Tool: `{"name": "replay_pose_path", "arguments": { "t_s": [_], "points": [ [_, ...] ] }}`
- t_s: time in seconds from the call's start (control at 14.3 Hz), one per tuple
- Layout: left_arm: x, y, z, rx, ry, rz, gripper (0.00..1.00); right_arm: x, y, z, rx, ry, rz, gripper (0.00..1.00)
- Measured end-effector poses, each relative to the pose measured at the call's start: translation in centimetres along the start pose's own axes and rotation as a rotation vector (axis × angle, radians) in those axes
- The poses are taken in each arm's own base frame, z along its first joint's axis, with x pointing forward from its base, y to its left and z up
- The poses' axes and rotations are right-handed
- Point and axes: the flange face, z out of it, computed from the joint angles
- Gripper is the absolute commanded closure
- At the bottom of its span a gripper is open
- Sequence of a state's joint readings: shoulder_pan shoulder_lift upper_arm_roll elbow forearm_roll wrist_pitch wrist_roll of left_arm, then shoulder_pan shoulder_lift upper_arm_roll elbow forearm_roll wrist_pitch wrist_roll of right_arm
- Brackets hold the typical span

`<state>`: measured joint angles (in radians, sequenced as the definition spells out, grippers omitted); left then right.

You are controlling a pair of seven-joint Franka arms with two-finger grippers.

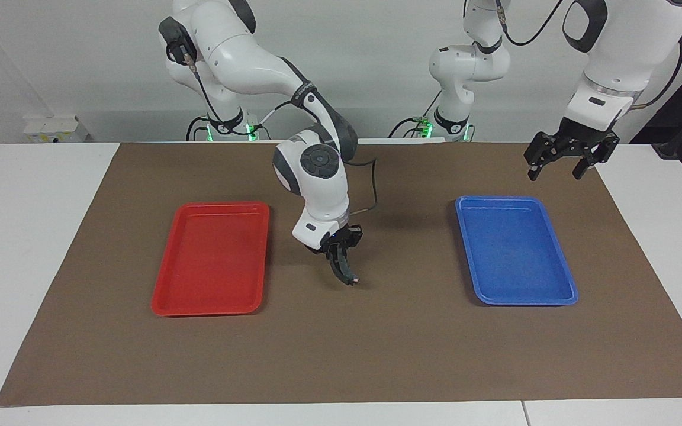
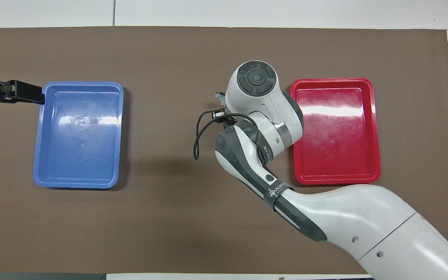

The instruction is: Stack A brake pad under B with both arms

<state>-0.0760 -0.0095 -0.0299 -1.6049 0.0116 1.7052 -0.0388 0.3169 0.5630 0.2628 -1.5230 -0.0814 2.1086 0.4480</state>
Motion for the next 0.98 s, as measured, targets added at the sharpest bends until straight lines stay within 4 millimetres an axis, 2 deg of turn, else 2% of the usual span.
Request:
{"name": "replay_pose_path", "arguments": {
  "t_s": [0.7, 0.98],
  "points": [
    [-0.1, 0.1, 0.5, -0.002, -0.014, 0.0, 0.01, -1.1, -0.5, 2.5, 0.015, 0.018, 0.023, 1.0],
    [-0.2, 0.3, 0.6, -0.002, -0.02, 0.003, 0.01, -1.3, -0.4, 2.9, 0.011, 0.011, 0.023, 1.0]
  ]
}}
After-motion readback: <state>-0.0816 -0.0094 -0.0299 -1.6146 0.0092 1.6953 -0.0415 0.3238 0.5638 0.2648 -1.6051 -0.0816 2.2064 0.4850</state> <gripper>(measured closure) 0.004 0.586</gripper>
